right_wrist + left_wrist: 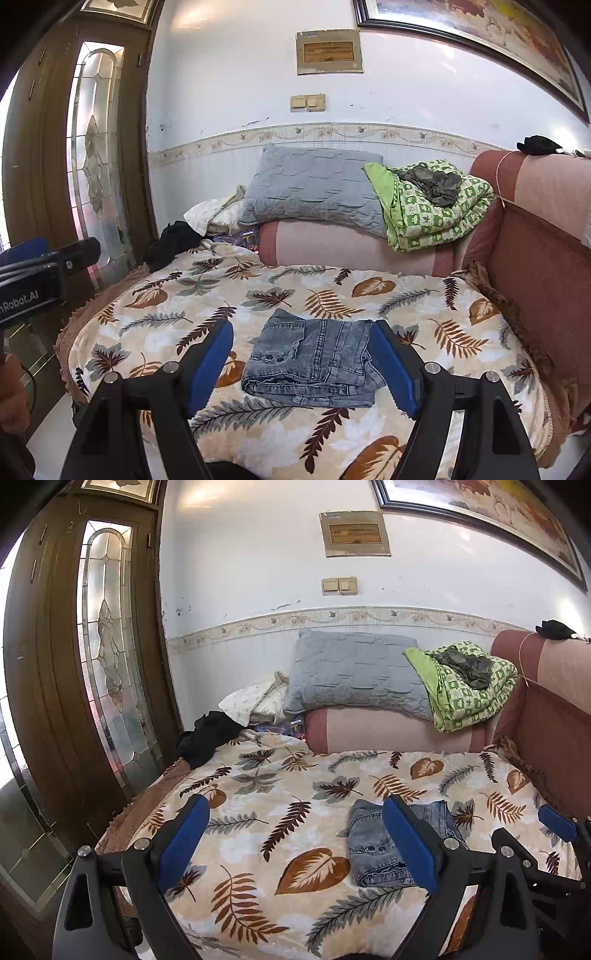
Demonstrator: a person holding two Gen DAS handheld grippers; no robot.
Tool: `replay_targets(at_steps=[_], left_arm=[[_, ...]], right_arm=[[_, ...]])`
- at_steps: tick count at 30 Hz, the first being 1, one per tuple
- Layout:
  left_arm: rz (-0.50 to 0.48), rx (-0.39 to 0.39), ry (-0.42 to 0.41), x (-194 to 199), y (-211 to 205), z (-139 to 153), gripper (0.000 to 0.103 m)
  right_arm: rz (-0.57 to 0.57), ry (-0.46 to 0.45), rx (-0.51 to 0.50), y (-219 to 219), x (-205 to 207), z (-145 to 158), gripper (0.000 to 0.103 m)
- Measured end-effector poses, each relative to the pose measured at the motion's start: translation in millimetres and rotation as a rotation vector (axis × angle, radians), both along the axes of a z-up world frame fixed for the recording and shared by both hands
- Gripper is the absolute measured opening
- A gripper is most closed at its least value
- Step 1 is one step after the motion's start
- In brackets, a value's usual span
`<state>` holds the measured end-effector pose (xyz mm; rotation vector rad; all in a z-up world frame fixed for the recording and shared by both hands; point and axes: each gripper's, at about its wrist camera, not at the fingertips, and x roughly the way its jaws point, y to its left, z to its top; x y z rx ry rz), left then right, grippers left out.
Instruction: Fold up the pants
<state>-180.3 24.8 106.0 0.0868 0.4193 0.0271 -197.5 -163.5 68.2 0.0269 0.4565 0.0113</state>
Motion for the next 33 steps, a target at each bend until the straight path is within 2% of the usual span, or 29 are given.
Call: replay_targets(at_steps=[16, 33], left_arm=[[-0.002, -0.043, 0.005, 4, 14, -1, 0.095], [0.010, -0.055, -0.010, 11, 28, -2, 0.095]], right_arm=[[-0.001, 0.023, -0.019, 10, 16, -3, 0.079], [0.027, 0.031, -0.045, 26, 31, -5, 0.079]])
